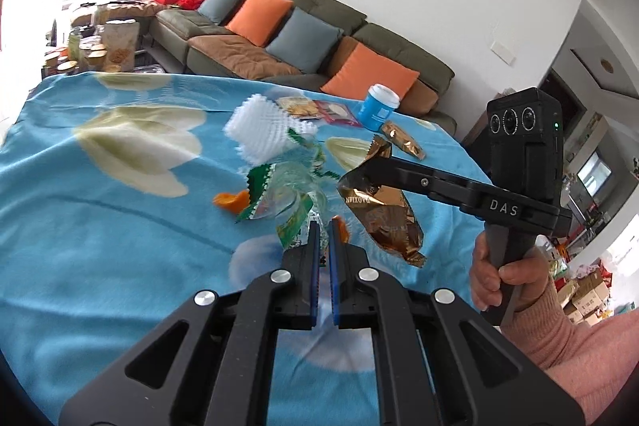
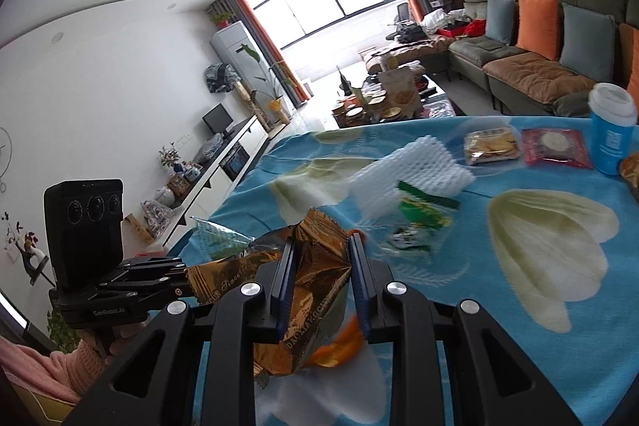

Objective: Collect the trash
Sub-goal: 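Lift the plastic wrapper and gold bag and carry both toward the teal bin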

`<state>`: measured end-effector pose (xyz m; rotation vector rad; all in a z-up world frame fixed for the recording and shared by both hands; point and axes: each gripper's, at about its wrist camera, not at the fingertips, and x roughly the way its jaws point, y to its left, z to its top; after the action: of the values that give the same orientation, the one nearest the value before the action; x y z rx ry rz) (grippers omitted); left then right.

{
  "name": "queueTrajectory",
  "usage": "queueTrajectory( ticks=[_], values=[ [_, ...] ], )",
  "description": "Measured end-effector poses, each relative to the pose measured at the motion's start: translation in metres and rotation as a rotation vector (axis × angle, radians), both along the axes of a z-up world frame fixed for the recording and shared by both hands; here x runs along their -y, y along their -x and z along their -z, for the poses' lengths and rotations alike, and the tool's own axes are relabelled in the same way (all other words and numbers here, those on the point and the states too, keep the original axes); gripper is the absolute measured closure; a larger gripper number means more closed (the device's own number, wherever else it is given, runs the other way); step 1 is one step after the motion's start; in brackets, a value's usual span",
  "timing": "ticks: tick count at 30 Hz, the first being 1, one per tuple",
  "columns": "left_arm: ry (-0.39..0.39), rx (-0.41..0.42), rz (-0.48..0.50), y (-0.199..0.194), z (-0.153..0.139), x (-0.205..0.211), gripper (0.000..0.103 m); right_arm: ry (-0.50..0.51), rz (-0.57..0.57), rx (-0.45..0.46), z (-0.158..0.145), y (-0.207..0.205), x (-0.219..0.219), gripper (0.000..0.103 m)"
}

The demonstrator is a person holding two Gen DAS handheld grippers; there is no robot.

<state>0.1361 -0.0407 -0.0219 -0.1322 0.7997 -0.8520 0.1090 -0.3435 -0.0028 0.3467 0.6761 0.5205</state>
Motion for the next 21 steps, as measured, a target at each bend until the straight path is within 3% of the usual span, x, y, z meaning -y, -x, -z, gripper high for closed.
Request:
queueTrajectory(
  ticks=[21],
  values=[
    [-0.016,0.001,-0.322,0.056,-0.01,-0.158,0.098,0.015,-0.232,-0.015,-0.003,-0.02,-0.137,0.079]
  ],
)
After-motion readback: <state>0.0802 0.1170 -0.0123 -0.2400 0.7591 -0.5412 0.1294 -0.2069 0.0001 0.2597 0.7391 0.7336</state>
